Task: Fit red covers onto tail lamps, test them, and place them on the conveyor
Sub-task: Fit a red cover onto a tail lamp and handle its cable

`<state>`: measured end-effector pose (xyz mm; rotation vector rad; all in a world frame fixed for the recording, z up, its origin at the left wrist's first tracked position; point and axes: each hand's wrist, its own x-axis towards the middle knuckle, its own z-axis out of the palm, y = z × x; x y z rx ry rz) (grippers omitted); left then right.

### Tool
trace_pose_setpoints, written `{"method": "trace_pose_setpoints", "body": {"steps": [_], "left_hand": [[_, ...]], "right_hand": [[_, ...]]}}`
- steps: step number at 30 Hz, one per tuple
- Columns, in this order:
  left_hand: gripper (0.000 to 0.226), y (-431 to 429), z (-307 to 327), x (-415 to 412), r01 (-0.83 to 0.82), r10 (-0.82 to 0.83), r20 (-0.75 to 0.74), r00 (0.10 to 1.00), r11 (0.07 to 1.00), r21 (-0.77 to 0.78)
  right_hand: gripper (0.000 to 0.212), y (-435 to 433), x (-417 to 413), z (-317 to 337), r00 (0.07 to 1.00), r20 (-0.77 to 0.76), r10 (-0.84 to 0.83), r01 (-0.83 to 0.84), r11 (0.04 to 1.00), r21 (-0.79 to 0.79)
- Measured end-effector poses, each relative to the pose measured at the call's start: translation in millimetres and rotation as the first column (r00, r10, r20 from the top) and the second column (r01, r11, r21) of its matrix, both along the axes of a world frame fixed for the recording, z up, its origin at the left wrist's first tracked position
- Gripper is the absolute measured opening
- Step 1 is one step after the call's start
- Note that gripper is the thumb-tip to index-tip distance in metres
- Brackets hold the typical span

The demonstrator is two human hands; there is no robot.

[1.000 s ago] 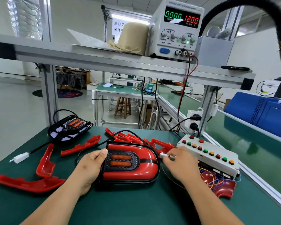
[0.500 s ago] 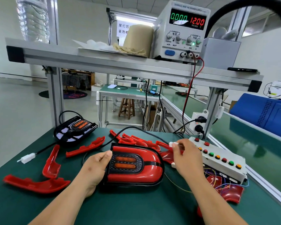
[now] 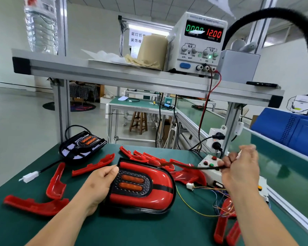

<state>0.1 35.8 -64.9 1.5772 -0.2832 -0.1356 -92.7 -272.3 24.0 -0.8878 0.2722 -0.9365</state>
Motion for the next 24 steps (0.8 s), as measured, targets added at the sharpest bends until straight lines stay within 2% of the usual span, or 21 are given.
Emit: {"method": "trace_pose_setpoints", "body": {"steps": [2, 3, 5, 6, 8, 10, 12, 15, 17, 18, 20, 22, 24], "left_hand": [[0.033, 6.4, 4.2, 2.1, 0.028, -0.028, -0.024, 0.999, 1.000, 0.005], [0.035, 9.5, 6.6, 2.7, 0.066, -0.067, -0.051, 0.996, 0.998, -0.005], [0.037, 15.5, 11.8, 2.4, 0.142, -0.143, -0.107, 0.984, 0.990, -0.013], [0.037, 18.2, 13.9, 2.6, 0.159, -0.157, -0.124, 0.980, 0.987, 0.004], [0.036, 21.4, 16.8, 2.7, 0.173, -0.164, -0.151, 0.975, 0.984, 0.046], [0.038, 21.3, 18.5, 1.6, 0.180, -0.164, -0.172, 0.971, 0.980, 0.084], [0.039, 18.1, 18.1, 0.6, 0.158, -0.138, -0.165, 0.977, 0.980, 0.120], [0.037, 12.8, 16.2, -0.5, 0.071, -0.050, -0.129, 0.990, 0.983, 0.168], [0.036, 10.9, 15.3, -0.5, 0.036, -0.015, -0.127, 0.992, 0.986, 0.165], [0.036, 10.6, 14.7, 0.3, 0.021, 0.000, -0.127, 0.992, 0.986, 0.167], [0.032, 10.5, 13.1, 2.0, -0.015, 0.037, -0.133, 0.990, 0.986, 0.166], [0.028, 9.9, 11.7, 3.7, -0.053, 0.074, -0.153, 0.985, 0.989, 0.137], [0.026, 9.7, 10.1, 5.7, -0.074, 0.095, -0.155, 0.983, 0.988, 0.137]], "right_hand": [[0.023, -5.2, -3.0, 14.6, 0.975, -0.223, -0.016, -0.028, 0.981, -0.193], [0.021, -7.5, -3.0, 21.7, 0.923, -0.381, -0.053, -0.080, 0.942, -0.326], [0.024, -8.5, 0.3, 34.2, 0.763, -0.628, -0.153, -0.289, 0.788, -0.543], [0.029, -5.8, 2.8, 39.1, 0.681, -0.705, -0.198, -0.412, 0.692, -0.592], [0.037, 4.4, 7.5, 44.8, 0.525, -0.809, -0.265, -0.645, 0.496, -0.581], [0.041, 17.1, 11.7, 43.6, 0.398, -0.853, -0.337, -0.827, 0.271, -0.493], [0.044, 33.7, 21.8, 35.8, 0.387, -0.858, -0.338, -0.890, 0.107, -0.443], [0.055, 61.4, 42.7, 16.0, 0.431, -0.800, -0.416, -0.890, -0.049, -0.454], [0.045, 76.8, 54.6, -0.1, 0.439, -0.757, -0.484, -0.886, -0.091, -0.455], [0.040, 81.9, 59.5, -7.7, 0.442, -0.752, -0.489, -0.880, -0.071, -0.470], [0.037, 86.1, 65.9, -21.2, 0.431, -0.804, -0.409, -0.868, 0.057, -0.494], [0.053, 88.6, 68.0, -30.1, 0.392, -0.870, -0.298, -0.869, 0.191, -0.457], [0.081, 90.8, 67.5, -36.9, 0.336, -0.904, -0.265, -0.879, 0.258, -0.402]]}}
